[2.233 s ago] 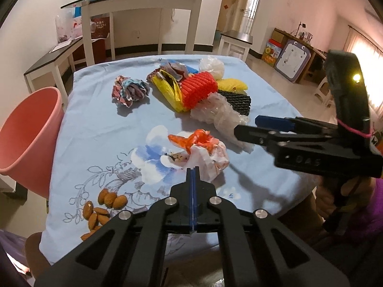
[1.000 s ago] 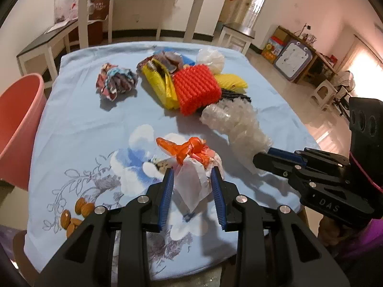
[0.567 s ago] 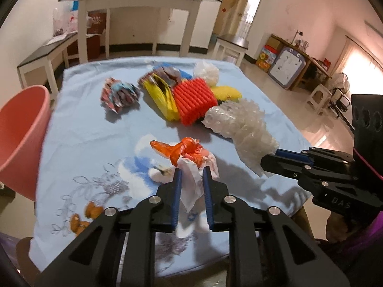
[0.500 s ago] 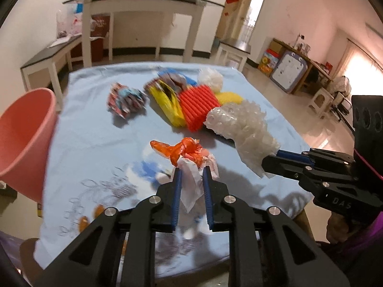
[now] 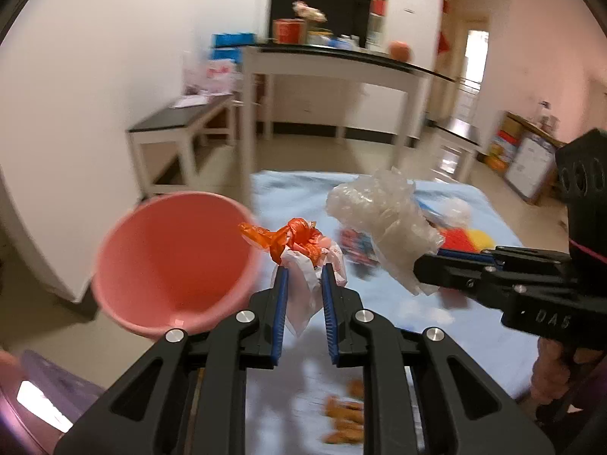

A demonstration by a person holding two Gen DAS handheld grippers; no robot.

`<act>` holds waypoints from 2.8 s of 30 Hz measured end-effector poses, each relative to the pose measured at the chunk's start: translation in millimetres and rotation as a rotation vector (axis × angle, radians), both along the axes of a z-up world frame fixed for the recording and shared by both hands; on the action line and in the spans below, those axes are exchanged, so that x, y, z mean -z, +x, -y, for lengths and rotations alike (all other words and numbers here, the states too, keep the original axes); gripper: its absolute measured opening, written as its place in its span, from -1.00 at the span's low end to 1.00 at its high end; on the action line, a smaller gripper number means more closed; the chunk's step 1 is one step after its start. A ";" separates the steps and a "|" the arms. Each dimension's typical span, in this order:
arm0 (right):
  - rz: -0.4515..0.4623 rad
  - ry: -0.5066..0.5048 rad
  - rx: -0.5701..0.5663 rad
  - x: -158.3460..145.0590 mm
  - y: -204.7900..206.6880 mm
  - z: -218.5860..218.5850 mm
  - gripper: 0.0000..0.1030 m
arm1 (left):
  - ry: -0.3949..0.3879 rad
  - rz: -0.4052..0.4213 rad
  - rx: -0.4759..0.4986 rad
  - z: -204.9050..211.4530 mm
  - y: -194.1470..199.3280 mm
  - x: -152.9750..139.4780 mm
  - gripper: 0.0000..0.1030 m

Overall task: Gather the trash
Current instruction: 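Carry both held items over the pink bucket and open both tools, then move both open tools back over the table to the trash, then grasp the yellow mesh bag with the left tool while the right tool grasps the red foam net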

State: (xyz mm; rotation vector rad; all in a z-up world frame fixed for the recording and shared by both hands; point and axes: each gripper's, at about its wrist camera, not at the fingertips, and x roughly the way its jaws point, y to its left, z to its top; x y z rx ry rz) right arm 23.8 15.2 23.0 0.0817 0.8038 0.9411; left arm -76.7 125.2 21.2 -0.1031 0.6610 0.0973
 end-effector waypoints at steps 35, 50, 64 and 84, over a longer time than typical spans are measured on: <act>-0.010 -0.038 -0.073 21.8 24.7 -96.6 0.00 | -0.087 -0.052 -0.216 -66.8 15.1 14.2 -0.40; 0.120 -0.082 0.107 2.2 -21.5 22.2 0.20 | -0.060 -0.009 -0.036 34.1 8.3 3.3 -0.40; 0.070 -0.108 0.335 25.6 -20.1 134.9 0.26 | -0.036 -0.084 0.121 97.4 26.8 23.1 -0.40; -0.021 -0.047 0.422 47.0 4.6 188.3 0.26 | -0.120 -0.182 0.171 142.3 116.2 48.4 -0.27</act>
